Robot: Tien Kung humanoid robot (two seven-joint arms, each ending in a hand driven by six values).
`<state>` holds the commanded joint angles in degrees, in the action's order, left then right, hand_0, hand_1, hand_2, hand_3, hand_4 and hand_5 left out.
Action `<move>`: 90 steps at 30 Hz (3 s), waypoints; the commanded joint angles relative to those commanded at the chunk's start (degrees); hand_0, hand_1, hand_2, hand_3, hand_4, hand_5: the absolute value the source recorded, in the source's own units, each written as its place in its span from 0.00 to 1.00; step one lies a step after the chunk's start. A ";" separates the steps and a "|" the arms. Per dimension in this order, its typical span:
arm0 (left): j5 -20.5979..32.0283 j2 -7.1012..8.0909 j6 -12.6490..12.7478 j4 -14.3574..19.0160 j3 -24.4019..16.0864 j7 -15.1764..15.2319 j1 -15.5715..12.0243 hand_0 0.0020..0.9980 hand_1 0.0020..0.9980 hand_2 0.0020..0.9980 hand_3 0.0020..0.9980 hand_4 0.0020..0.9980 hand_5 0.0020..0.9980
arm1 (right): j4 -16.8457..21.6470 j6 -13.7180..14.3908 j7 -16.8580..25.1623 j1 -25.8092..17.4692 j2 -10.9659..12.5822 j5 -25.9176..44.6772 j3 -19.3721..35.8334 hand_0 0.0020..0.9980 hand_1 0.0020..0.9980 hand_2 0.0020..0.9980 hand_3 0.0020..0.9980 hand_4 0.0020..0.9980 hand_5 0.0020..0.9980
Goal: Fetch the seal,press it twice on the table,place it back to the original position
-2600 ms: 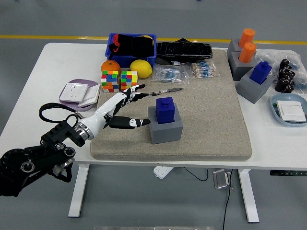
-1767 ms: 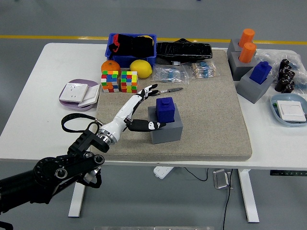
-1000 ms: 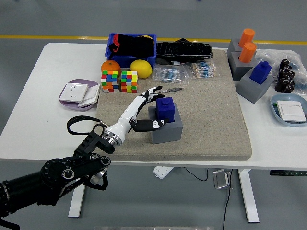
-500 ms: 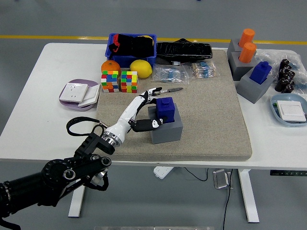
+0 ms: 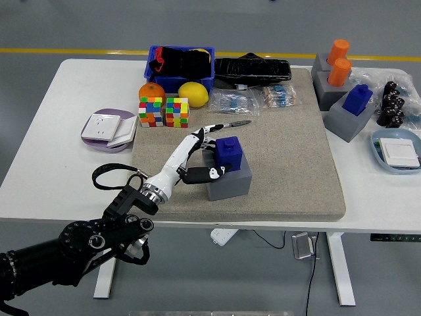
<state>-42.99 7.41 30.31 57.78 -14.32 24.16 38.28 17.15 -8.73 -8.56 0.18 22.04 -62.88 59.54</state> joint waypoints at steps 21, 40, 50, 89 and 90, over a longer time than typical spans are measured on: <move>-0.54 3.02 -0.14 4.48 -7.87 1.51 1.26 0.81 0.48 0.40 0.88 0.73 0.00 | -0.08 -0.03 -0.04 -0.43 -0.31 0.00 0.74 0.83 0.76 0.74 0.68 0.74 0.34; 7.22 1.93 0.19 -13.82 -3.97 6.41 1.16 0.81 0.50 0.40 0.87 0.70 0.00 | 0.01 -0.05 -0.02 -0.25 -0.54 -0.01 1.07 0.83 0.76 0.74 0.68 0.74 0.34; 12.83 -0.30 0.17 -22.59 2.47 8.22 0.21 0.81 0.50 0.40 0.87 0.70 0.00 | 0.00 -0.07 -0.02 -0.20 -0.57 -0.03 1.01 0.83 0.76 0.74 0.68 0.74 0.33; -3.57 6.54 -3.02 8.73 -3.40 -0.32 3.51 0.81 0.51 0.40 0.87 0.71 0.00 | 0.01 -0.05 -0.03 -0.23 -0.37 -0.14 1.36 0.83 0.76 0.74 0.68 0.75 0.33; -3.99 6.39 -3.34 8.80 -2.69 -1.10 3.73 0.81 0.51 0.40 0.87 0.71 0.00 | 0.00 -0.06 -0.03 -0.20 -0.35 -0.11 1.29 0.83 0.76 0.74 0.68 0.75 0.33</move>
<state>-46.98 13.80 26.97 66.58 -17.02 23.06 42.00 17.15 -8.78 -8.59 -0.02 21.69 -62.99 60.84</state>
